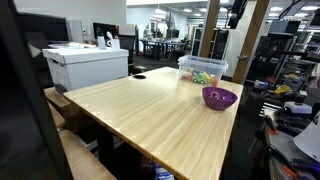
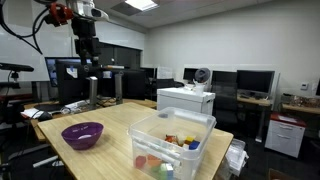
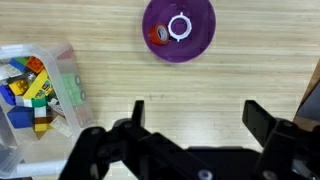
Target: Pour the contents in the purple bowl into the clear container
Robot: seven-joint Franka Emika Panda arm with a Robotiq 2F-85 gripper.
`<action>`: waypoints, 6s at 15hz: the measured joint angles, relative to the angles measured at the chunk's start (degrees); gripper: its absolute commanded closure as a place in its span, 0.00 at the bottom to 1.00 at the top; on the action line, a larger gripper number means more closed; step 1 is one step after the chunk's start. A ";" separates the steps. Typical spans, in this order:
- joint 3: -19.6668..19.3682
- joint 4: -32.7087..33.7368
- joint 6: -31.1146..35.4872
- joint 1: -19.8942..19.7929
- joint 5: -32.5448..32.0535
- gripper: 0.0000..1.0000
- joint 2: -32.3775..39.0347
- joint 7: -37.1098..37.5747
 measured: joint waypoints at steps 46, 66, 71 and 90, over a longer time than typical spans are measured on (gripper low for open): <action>10.13 -14.20 21.01 0.97 -6.35 0.00 16.67 4.76; 16.09 -14.25 26.98 2.31 -24.76 0.00 28.79 22.57; 16.03 -15.17 27.05 2.32 -25.03 0.00 29.80 25.22; 15.41 -16.27 27.16 2.32 -27.02 1.00 30.02 30.25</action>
